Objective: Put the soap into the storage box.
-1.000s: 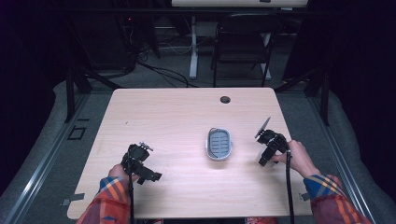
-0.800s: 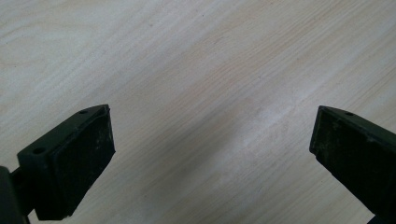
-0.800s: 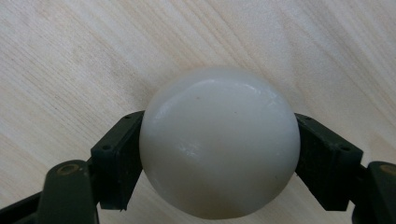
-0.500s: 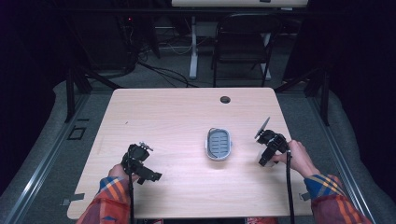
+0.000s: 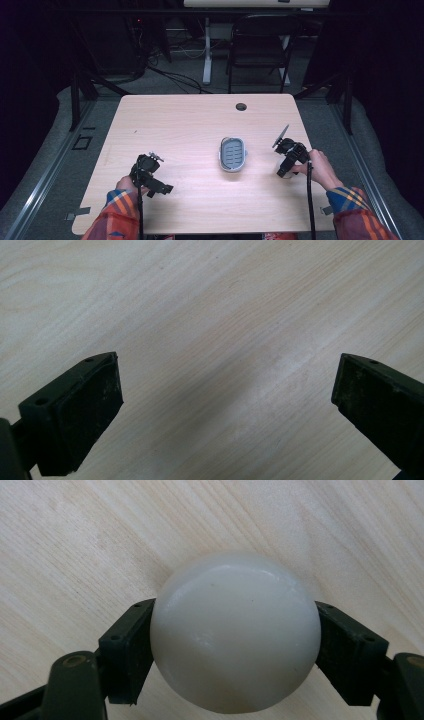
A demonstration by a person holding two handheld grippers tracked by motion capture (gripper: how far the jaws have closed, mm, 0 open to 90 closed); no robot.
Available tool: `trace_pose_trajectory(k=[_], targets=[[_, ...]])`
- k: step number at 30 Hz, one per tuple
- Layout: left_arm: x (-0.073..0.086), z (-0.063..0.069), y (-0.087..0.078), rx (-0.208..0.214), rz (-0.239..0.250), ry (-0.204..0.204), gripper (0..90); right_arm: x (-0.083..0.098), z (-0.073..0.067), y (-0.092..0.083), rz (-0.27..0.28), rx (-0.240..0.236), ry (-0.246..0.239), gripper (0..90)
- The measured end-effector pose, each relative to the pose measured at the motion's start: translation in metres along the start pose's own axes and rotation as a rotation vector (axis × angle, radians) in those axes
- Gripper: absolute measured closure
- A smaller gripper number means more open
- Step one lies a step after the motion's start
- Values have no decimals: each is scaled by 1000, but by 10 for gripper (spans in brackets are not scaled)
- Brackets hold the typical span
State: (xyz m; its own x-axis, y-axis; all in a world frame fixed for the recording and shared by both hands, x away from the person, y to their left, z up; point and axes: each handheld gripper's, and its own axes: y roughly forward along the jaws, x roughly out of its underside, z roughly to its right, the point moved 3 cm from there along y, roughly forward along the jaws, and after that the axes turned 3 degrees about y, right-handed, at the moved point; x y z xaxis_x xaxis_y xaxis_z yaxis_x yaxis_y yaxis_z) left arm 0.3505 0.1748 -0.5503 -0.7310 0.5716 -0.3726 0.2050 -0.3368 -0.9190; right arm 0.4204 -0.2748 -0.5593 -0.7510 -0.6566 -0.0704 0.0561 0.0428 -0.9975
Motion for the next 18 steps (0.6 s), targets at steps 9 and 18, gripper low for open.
trace_pose_trajectory(k=[9, 18], targets=[[0, 0, -1, -1, 1, -1, 0, 1, -1, -3, -7, 2, -8, 240], [0, 0, 0, 1, 3, -4, 0, -1, -3, -8, -5, 6, -16, 240]])
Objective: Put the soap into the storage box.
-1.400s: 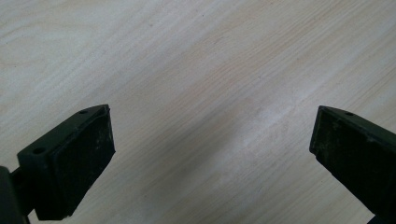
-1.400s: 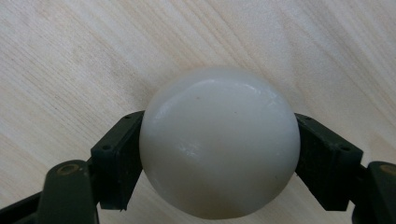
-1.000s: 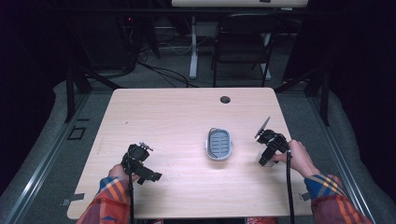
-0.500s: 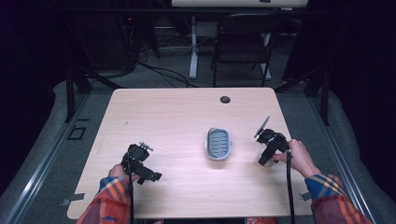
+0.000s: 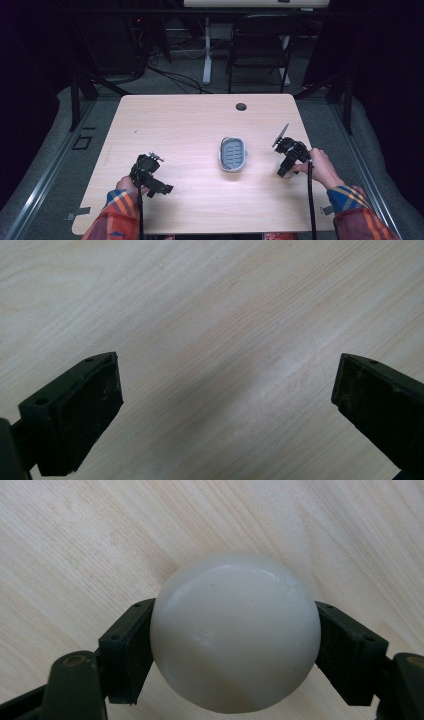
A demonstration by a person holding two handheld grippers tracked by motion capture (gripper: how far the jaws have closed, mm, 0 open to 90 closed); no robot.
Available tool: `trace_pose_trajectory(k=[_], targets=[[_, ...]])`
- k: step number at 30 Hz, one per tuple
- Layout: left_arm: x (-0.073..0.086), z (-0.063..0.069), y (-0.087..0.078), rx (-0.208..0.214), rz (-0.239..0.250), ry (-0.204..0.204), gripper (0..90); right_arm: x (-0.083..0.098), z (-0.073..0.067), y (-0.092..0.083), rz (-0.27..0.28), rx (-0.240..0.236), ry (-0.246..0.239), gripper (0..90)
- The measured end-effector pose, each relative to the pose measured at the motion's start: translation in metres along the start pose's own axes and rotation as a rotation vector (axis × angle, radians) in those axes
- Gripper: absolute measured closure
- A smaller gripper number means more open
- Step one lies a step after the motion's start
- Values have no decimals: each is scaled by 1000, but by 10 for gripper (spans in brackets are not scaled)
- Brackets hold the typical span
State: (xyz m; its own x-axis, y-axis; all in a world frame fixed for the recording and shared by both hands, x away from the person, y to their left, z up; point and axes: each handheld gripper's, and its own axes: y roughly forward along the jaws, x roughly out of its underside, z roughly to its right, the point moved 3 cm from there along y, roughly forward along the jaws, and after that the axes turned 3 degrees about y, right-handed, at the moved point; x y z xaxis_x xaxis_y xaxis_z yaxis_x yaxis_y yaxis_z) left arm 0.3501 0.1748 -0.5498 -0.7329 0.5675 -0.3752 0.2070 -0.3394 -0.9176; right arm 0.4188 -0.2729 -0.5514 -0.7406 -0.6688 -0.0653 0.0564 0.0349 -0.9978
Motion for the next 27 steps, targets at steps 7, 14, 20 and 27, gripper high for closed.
trace_pose_trajectory(k=[7, 14, 20, 27], targets=[[0, 0, 0, 0, 1, 0, 0, -3, -1, -5, -6, -3, -11, 240], [0, 0, 0, -2, 2, 0, 0, -9, -2, -10, 3, 0, -18, 240], [0, 0, 0, -2, 0, 4, 0, -15, -4, -16, -2, 5, -22, 240], [0, 0, -1, -2, 0, 5, 0, -23, -7, -18, 9, 12, -40, 240]])
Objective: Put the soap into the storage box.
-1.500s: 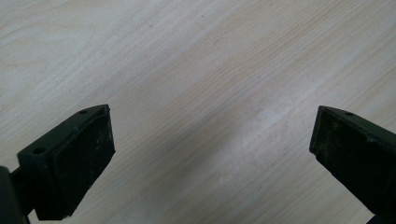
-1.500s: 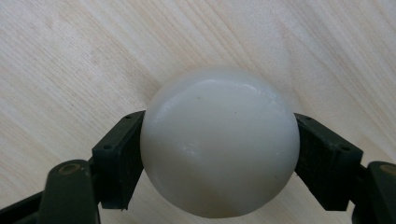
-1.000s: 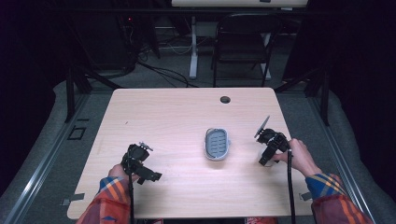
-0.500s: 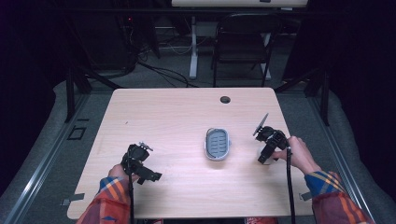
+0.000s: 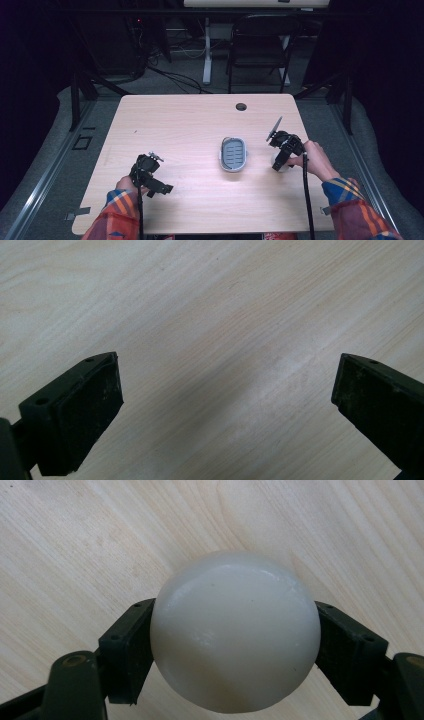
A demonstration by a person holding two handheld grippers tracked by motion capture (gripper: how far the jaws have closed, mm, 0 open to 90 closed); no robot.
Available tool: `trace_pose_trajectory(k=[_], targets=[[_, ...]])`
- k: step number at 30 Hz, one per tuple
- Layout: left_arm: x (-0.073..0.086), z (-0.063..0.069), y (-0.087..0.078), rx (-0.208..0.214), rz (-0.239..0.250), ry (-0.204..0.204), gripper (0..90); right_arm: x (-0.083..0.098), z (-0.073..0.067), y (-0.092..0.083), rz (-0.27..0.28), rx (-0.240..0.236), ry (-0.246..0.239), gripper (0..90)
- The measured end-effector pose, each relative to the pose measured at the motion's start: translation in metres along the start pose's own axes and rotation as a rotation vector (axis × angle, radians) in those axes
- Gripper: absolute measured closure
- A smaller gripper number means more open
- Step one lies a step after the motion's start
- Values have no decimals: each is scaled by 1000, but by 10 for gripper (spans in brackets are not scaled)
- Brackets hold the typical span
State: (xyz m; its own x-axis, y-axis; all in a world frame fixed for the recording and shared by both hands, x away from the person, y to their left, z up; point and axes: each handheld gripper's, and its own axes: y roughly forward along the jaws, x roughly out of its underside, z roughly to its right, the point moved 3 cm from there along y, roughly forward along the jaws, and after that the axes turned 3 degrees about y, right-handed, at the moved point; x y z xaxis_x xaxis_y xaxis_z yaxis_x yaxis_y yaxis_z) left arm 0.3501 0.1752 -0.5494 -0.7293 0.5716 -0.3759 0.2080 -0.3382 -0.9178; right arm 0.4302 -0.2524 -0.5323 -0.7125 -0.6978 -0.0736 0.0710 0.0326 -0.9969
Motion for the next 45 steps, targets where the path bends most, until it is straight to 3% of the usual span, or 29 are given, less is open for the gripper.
trace_pose_trajectory(k=[15, 23, 45], targets=[[0, 0, 0, 0, 1, 1, 0, -17, -4, -10, -1, 3, -16, 240], [0, 0, 0, 1, -2, 0, 0, -29, -8, -20, 33, 16, -26, 240], [0, 0, 1, 0, -11, 8, 0, -52, -12, -32, 13, 22, -74, 240]])
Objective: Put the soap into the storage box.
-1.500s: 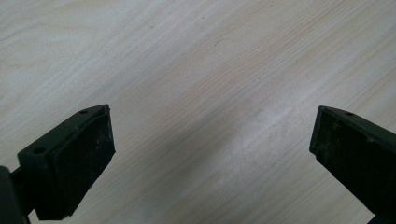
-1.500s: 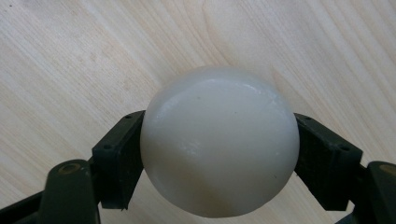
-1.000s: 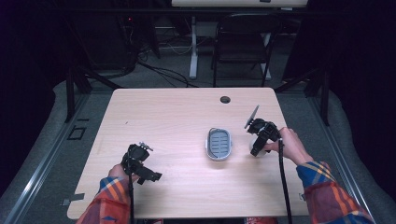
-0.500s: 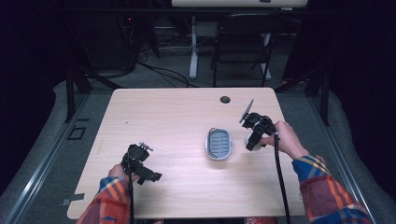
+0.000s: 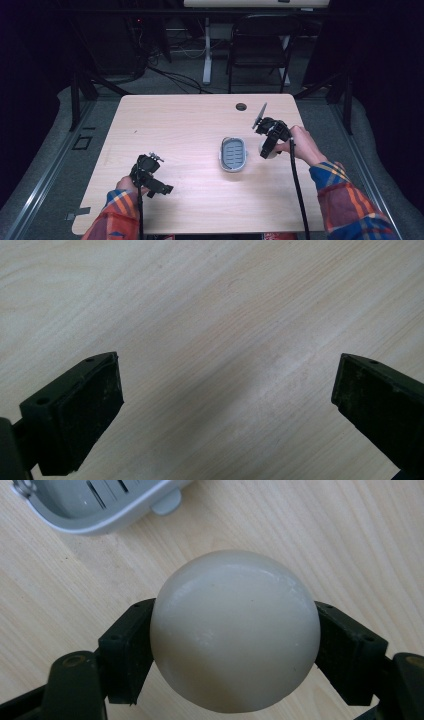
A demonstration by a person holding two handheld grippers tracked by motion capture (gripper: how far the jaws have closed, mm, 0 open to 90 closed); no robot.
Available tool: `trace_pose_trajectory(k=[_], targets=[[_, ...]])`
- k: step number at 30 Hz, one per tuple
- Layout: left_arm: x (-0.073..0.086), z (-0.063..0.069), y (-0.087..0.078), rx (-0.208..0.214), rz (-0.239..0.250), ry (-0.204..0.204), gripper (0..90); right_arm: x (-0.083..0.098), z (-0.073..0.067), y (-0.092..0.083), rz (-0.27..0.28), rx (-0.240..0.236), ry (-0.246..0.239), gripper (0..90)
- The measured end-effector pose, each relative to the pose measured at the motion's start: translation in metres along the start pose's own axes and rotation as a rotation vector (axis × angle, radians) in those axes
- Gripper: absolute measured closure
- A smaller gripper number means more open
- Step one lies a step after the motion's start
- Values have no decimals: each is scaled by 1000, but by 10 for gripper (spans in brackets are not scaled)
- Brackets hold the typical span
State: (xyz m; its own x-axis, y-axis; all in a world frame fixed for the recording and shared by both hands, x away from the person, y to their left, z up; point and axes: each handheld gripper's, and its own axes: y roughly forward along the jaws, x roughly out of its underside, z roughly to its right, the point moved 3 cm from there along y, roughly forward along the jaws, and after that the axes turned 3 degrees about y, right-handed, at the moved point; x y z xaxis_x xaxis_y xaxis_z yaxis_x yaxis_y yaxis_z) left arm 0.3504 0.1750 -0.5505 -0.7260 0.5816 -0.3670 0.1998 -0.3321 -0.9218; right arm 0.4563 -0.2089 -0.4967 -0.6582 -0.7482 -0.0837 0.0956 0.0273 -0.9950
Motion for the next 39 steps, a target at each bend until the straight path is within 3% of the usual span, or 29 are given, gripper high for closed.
trace_pose_trajectory(k=[22, 39], targets=[[0, 0, 0, 4, -1, 2, 1, -23, -10, -13, 10, 20, -41, 240], [1, 1, 0, 6, -4, 2, 0, -52, -25, -17, 30, 12, -91, 240]])
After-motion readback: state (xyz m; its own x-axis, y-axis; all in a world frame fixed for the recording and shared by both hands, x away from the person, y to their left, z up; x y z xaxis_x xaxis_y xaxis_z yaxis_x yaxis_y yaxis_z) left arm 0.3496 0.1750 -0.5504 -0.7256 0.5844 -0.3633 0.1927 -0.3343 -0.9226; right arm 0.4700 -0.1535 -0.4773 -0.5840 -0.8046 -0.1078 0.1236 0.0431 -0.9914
